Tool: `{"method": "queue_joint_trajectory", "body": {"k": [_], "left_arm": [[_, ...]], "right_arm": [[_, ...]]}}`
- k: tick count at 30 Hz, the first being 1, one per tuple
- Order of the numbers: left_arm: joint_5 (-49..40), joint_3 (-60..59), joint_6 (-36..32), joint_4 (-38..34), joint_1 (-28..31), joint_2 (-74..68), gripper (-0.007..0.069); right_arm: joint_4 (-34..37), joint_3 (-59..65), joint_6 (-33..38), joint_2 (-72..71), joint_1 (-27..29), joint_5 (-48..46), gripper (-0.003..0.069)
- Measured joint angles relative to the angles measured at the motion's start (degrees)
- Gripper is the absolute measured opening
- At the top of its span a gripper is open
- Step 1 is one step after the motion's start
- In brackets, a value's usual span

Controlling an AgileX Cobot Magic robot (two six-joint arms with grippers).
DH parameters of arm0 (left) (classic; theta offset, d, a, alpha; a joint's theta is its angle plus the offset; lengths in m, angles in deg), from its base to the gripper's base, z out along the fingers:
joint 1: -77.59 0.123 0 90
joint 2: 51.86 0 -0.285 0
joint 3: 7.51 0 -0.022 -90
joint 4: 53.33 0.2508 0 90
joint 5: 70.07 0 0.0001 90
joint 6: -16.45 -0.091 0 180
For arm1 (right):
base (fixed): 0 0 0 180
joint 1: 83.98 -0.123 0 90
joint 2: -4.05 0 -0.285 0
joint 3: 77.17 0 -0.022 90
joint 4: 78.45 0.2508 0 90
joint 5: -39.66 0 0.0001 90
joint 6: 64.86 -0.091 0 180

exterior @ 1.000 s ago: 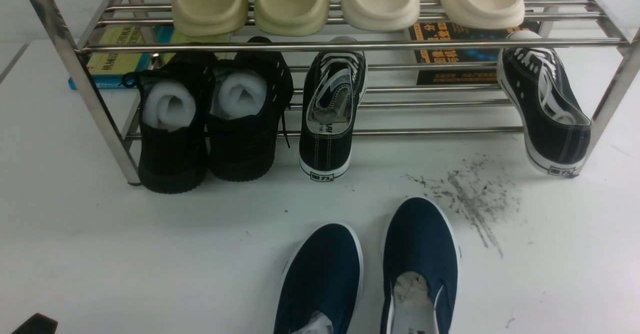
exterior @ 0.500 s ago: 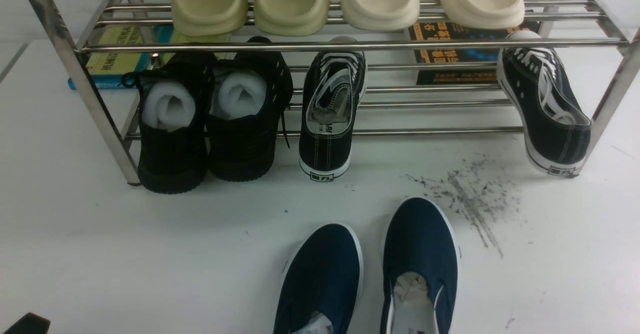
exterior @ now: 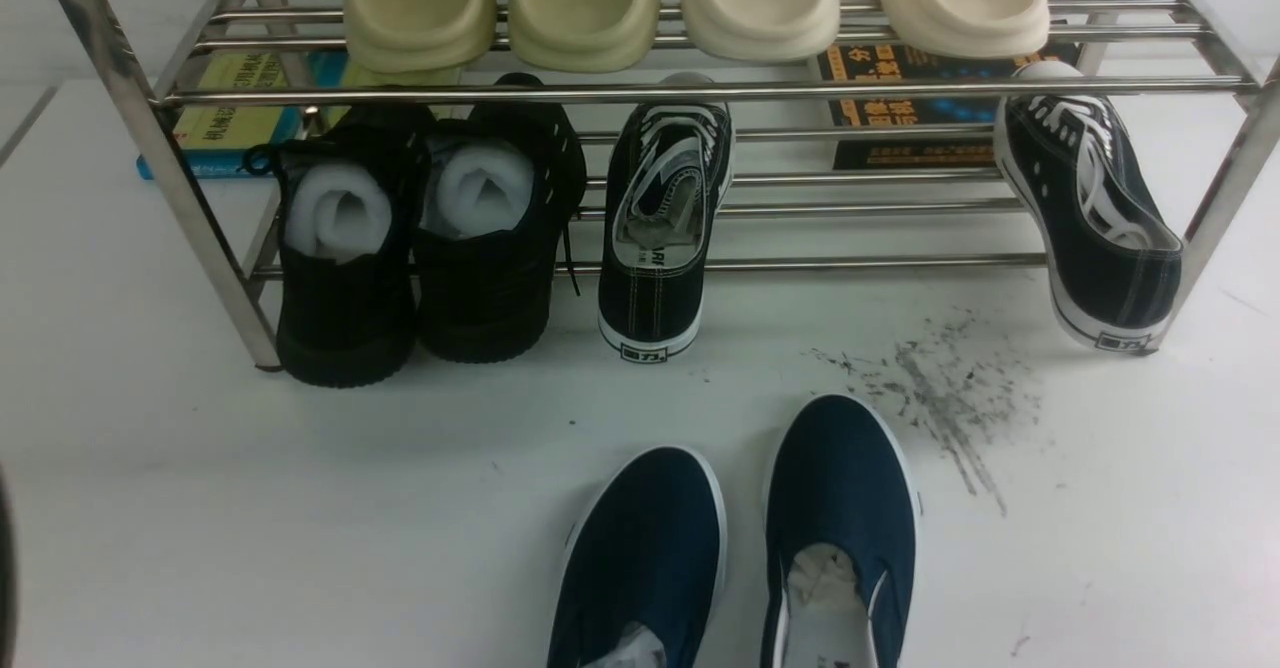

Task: Take the shoes off the shelf with your hand on the white table.
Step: 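Grasp the leftmost shoe on the bottom shelf of the shoe rack with the left gripper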

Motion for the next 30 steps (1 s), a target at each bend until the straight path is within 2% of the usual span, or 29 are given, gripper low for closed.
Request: {"method": "queue_joint_trajectory", "body": {"k": [5,9,11,15,19,22,30], "left_arm": [[-1.4,10.42,-14.87,-9.18,0.0,-18.06,0.0006],[-1.35,15.03,-19.65,-13.91,0.0,-26.86,0.0029],[-1.22,19.93,-22.94,-17.08,0.0,-34.45,0.0073],[-0.08,25.48,-24.67,-17.98,0.0,-42.98,0.0155],[4.25,31.2,-26.38,-17.98,0.0,-51.58,0.0298],[8.32,32.46,-28.01,-17.98,0.0,-54.69,0.0347],[16.82,32.65,-29.46,-18.53,0.0,-60.92,0.0375]], "right_arm": [[0.0,0.0,0.0,0.0,0.0,0.0,0.0237],[0.0,0.0,0.0,0.0,0.0,0.0,0.0237],[0.0,0.0,0.0,0.0,0.0,0.0,0.0237],[0.0,0.0,0.0,0.0,0.0,0.0,0.0237],[0.0,0.0,0.0,0.0,0.0,0.0,0.0237],[0.0,0.0,0.0,0.0,0.0,0.0,0.0237],[0.0,0.0,0.0,0.0,0.0,0.0,0.0237]]}}
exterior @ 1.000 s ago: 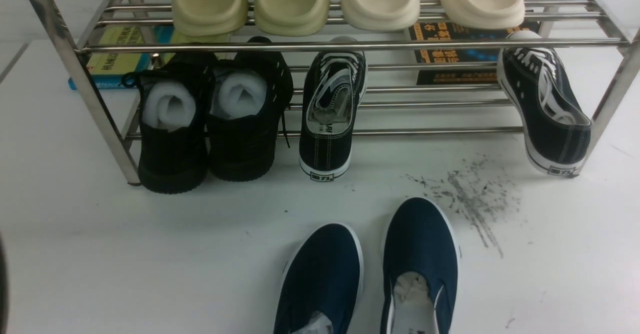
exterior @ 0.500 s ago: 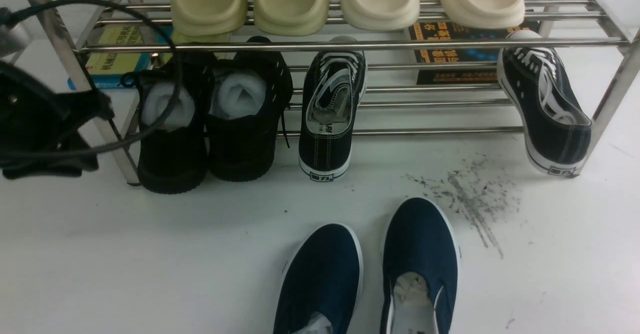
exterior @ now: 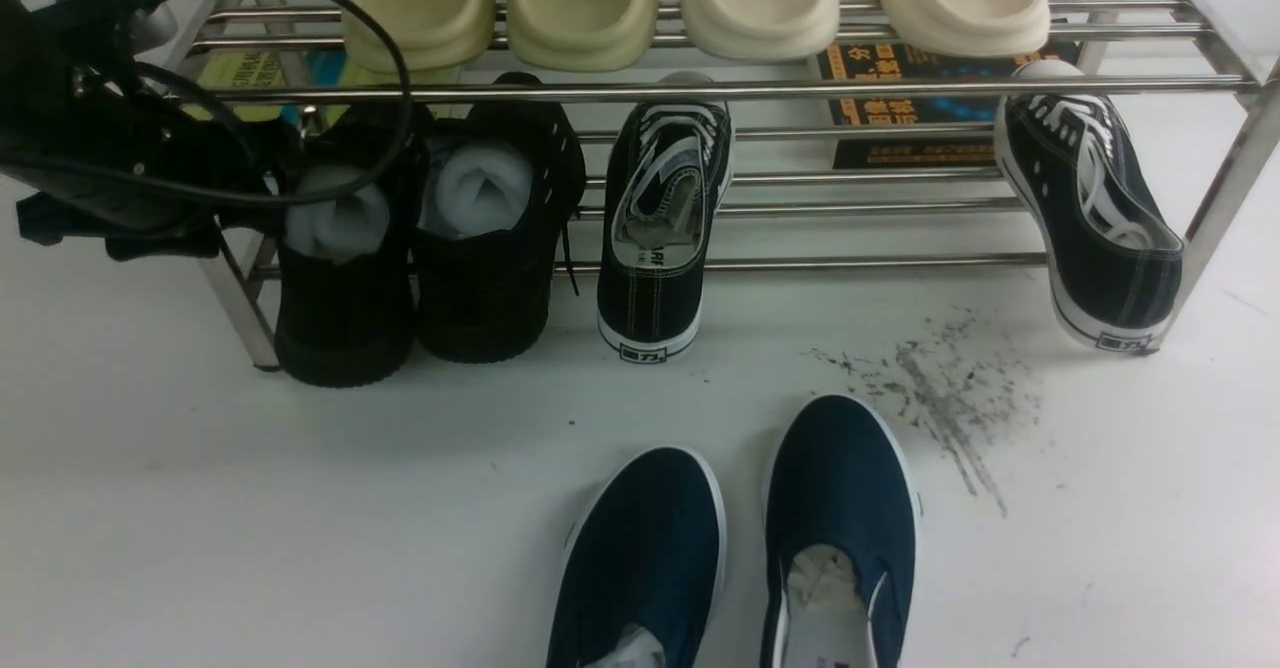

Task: Take the shoes off the shelf with your hand on the white table.
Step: 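Grasp the leftmost shoe on the bottom shelf of the shoe rack with the left gripper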

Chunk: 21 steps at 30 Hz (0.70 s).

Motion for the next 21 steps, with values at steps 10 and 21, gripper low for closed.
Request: {"method": "queue_joint_trajectory", "body": {"k": [10,21], "left_arm": [[0.87,-0.06,0.06,-5.14,-0.06,-5.13,0.0372],[-1.84,-0.06,0.18,-5.43,-0.06,-6.64,0.0073]], "right_arm": [[0.0,0.04,0.0,0.0,0.0,0.0,0.0237],[0.0,0.04,0.0,0.0,0.0,0.0,0.0237]]}}
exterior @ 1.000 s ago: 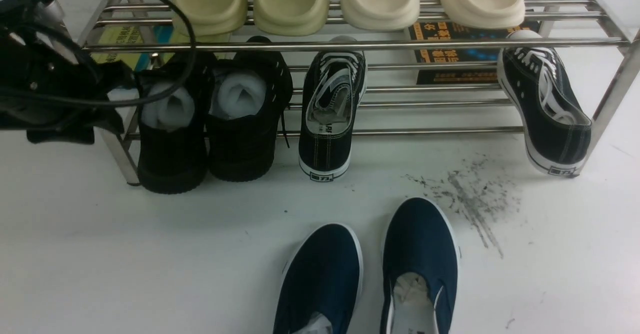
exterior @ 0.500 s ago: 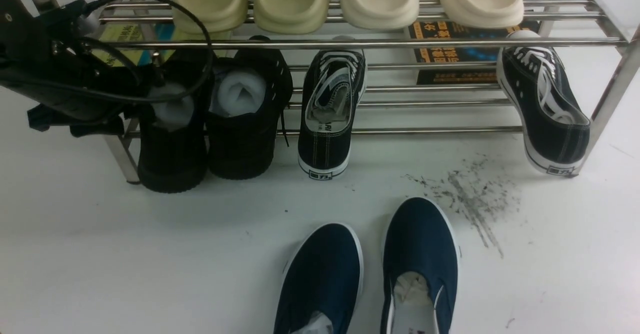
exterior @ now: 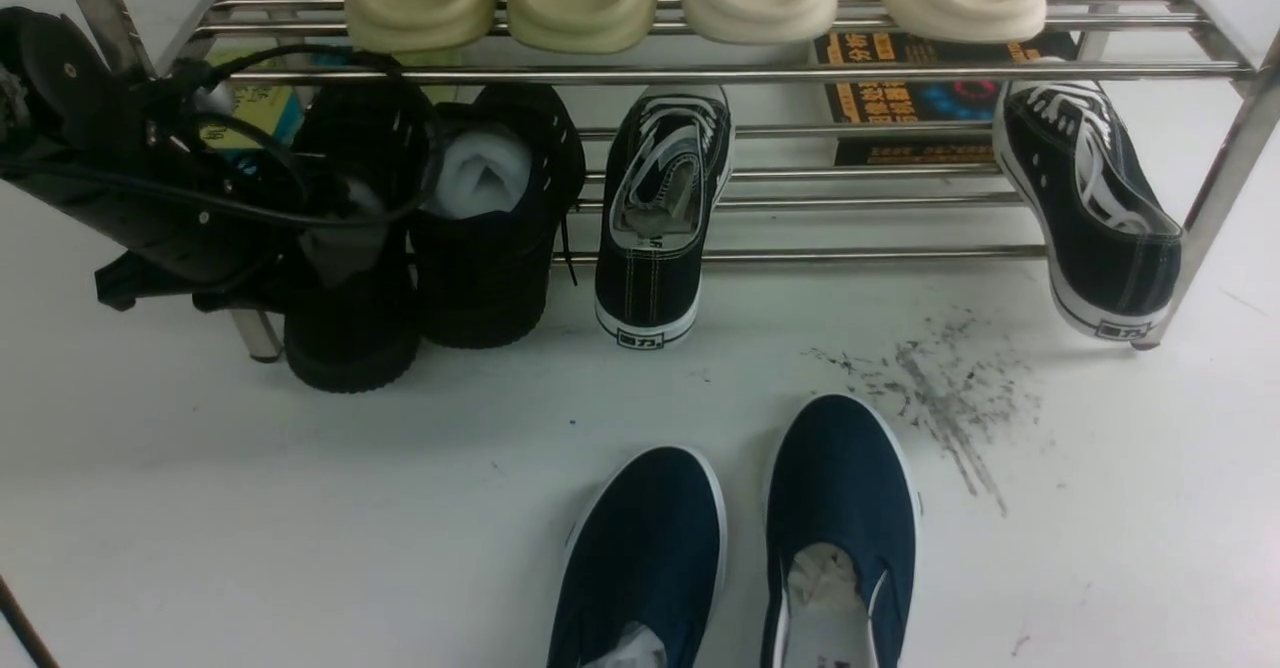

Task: Take the shoes off the shelf with your hand on the white table.
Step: 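Grasp the leftmost shoe on the bottom shelf of the shoe rack with the left gripper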

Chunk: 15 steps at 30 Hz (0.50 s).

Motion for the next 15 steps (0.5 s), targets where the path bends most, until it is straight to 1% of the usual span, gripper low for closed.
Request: {"method": "queue_joint_trajectory", "body": {"k": [1,2,3,9,15], "left_arm": [[-0.45,0.0,0.0,0.0,0.0,0.0,0.0035],[-0.45,0.0,0.0,0.0,0.0,0.0,0.0035],[-1.29,0.0,0.05,-0.14,0.0,0.0,0.0015],[-5.05,-0.19,0.46,-0.62,0.0,1.39,0.001],[-10.42,-0.13,1.99,-0.35,0.05,8.29,0.0008]], "right_arm": [[0.0,0.0,0.0,0.0,0.0,0.0,0.0237],[0.0,0.0,0.0,0.0,0.0,0.0,0.0237],[0.0,0.0,0.0,0.0,0.0,0.0,0.0237],[0.0,0.0,0.0,0.0,0.0,0.0,0.0237],[0.0,0.0,0.0,0.0,0.0,0.0,0.0237]]}}
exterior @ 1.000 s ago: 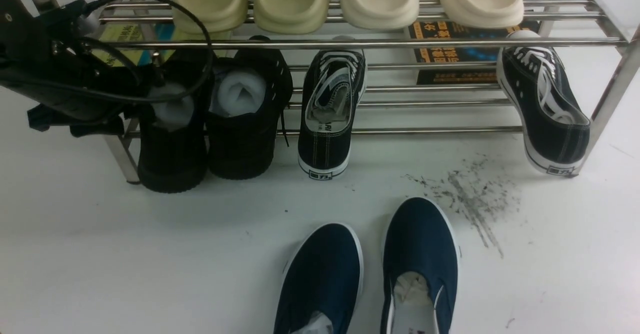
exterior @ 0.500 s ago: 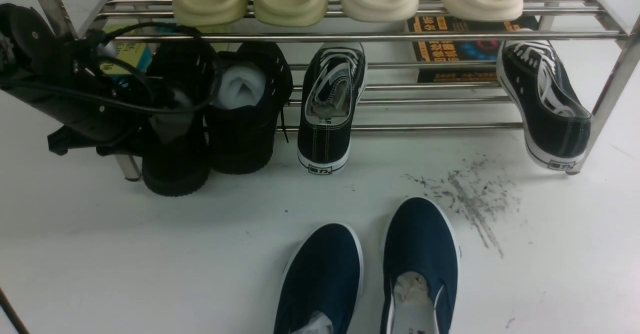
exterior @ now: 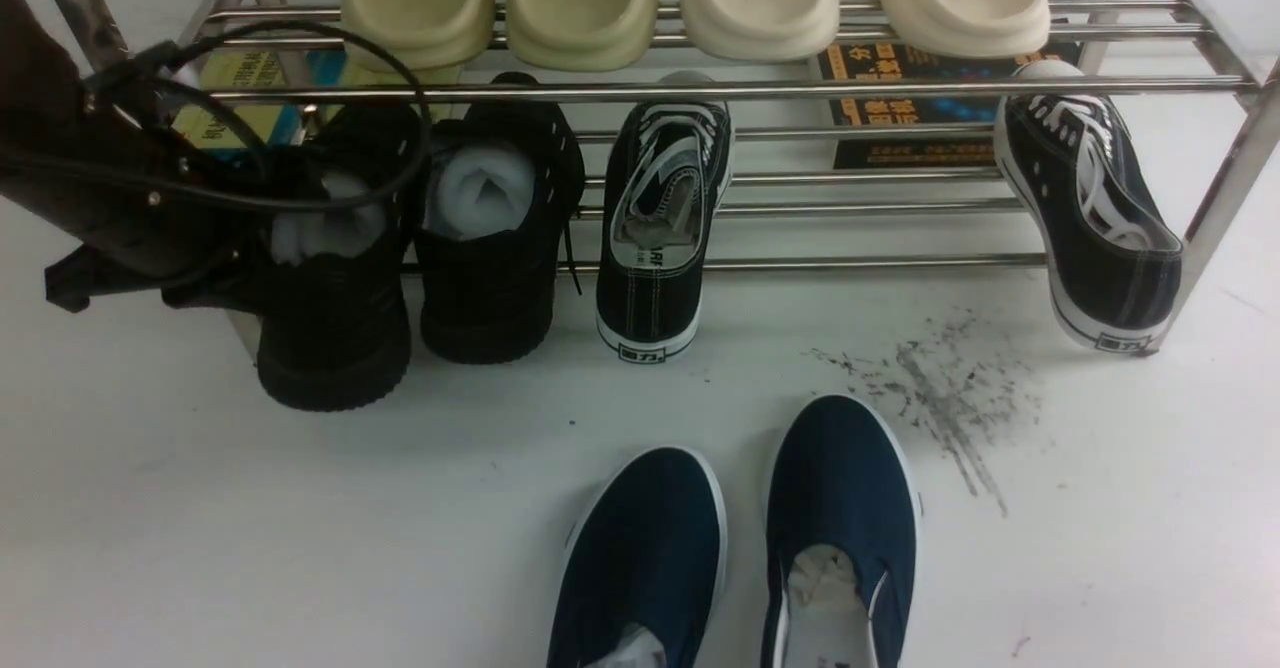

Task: Take the shoes off the shelf with your hand on the white table.
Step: 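Grasp the leftmost shoe on the bottom shelf of the shoe rack with the left gripper, then set the held shoe down on the floor in front of the rack with the left gripper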

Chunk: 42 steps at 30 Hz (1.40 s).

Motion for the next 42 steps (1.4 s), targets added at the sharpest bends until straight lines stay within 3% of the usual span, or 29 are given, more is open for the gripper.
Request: {"method": "queue_joint_trajectory", "body": {"k": [9,20,27,34,37,42], "left_arm": [[-10.56,-3.22,2.14,2.85,0.0,12.25,0.0011],[-11.42,-24.91,6.44,6.79,0.0,26.97,0.0011],[-6.19,-37.32,6.44,6.92,0.0,28.19,0.0011],[2.03,-42.29,6.44,7.02,0.0,28.19,0.0024],[2.42,-42.34,6.44,7.02,0.0,28.19,0.0042],[3.29,-42.34,6.51,6.97,0.0,28.19,0.0136]], "right_arm": [[0.0,0.0,0.0,0.0,0.0,0.0,0.0237],[0.0,0.0,0.0,0.0,0.0,0.0,0.0237],[0.0,0.0,0.0,0.0,0.0,0.0,0.0237],[0.0,0.0,0.0,0.0,0.0,0.0,0.0237],[0.0,0.0,0.0,0.0,0.0,0.0,0.0237],[0.05,0.0,0.0,0.0,0.0,0.0,0.0237]]}}
